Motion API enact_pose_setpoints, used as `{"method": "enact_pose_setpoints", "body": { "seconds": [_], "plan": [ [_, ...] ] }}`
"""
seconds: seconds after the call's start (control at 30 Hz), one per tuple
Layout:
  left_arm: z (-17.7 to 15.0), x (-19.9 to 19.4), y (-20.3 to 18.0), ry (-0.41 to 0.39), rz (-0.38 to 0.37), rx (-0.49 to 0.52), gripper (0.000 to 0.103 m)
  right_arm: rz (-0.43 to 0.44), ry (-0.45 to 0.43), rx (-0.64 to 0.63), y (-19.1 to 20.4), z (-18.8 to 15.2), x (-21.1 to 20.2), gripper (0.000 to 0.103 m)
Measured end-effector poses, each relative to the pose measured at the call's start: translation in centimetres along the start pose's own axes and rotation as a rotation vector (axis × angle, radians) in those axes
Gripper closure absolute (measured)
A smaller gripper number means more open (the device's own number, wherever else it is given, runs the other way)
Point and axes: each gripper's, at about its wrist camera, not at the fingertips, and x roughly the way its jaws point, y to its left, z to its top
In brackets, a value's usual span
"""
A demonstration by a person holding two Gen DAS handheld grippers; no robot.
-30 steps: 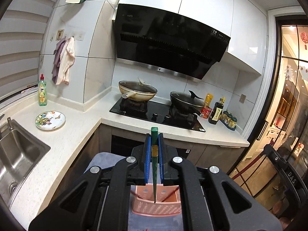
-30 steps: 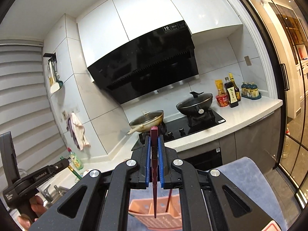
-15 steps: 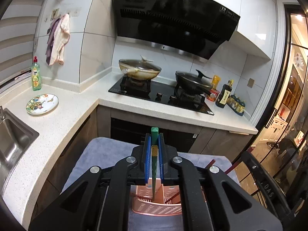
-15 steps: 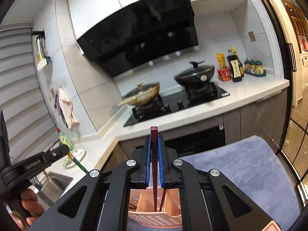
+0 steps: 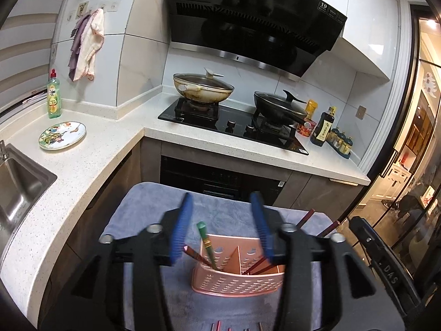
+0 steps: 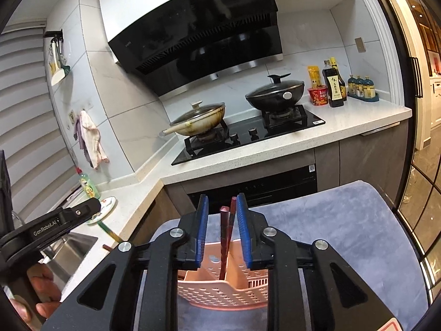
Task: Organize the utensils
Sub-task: 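Withdraw both open tools from the holder toward the cloth, then move both tools toward the brown chopsticks in the row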
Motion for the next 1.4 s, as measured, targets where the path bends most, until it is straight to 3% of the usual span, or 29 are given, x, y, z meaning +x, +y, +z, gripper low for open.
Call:
{"method": "enact_pose_setpoints", "body": {
  "seconds": [0.23,0.5,0.7,0.87,1.1,1.4],
  "plan": [
    [-1.8,-4.3,0.8,-0.017,0.006,0.025,0.042,0.047,-0.023,-0.013,0.7,-0.9,-5.3,0.064],
    [-7.5,-9.6,2.2,0.002,0.048,0.102,0.033,0.069,0.027,-0.059,0.9,-5.4,-11.4,0.064],
    [-13.1,-11.3,3.4,0.066,0.107,0.142,0.032,-0.003,0.095,-0.158,1.2,-10.7,-14.5,0.064],
    [-17.4,-11.8,4.6,0.140,0.130,0.121,0.032,-0.039,0.178,-0.203,0.8,-15.7,-16.0,0.064],
    [-23.3,-11.7,5.1,0.244,0.155,0.147,0.032,-0.069,0.299,-0.169,-1.2,-21.5,-16.2,0.064],
    [-27.4,-11.0,5.6,0.319,0.163,0.146,0.032,-0.102,0.409,-0.171,-2.2,-26.8,-14.7,0.064]
  ]
}}
